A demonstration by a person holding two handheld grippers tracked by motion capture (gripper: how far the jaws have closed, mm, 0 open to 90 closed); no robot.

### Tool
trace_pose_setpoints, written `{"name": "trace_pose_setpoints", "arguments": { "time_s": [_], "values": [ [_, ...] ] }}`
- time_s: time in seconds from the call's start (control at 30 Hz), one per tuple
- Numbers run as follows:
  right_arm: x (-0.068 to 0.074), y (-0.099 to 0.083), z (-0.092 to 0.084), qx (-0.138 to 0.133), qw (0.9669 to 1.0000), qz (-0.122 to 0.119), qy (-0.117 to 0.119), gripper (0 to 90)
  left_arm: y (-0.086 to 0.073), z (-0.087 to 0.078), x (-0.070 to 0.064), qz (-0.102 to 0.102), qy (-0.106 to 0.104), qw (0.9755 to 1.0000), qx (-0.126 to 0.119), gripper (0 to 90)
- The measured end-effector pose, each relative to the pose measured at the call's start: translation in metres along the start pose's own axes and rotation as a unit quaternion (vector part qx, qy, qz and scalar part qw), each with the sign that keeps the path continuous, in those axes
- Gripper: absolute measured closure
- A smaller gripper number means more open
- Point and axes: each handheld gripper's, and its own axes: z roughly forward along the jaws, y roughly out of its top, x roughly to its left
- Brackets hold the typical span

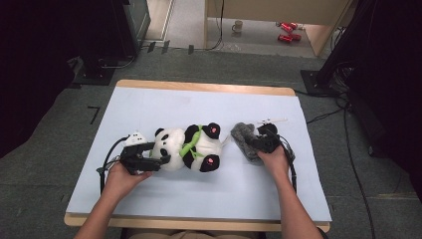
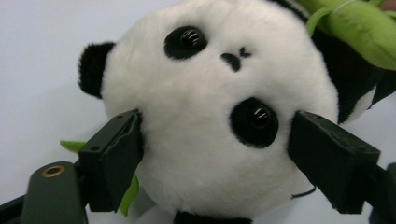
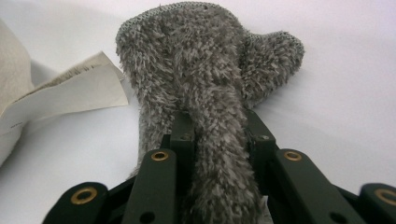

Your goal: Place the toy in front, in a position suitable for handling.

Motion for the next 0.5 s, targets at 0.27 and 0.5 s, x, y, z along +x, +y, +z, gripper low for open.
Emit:
{"name": "trace_pose_setpoints", "arguments": {
  "time_s": [0.27,0.5],
  "values": [
    [-0.003,0.006,-0.008,0.001,1.0,0.009,0.0,74.3,-0.002,0.005,0.005,-0.014,-0.009,0.9998,-0.013,14.7],
    [-0.003,0.011,-0.021,-0.009,0.9998,0.011,0.013,74.3,-0.002,0.006,0.005,-0.009,-0.008,0.9996,-0.025,15.6]
  ]
}}
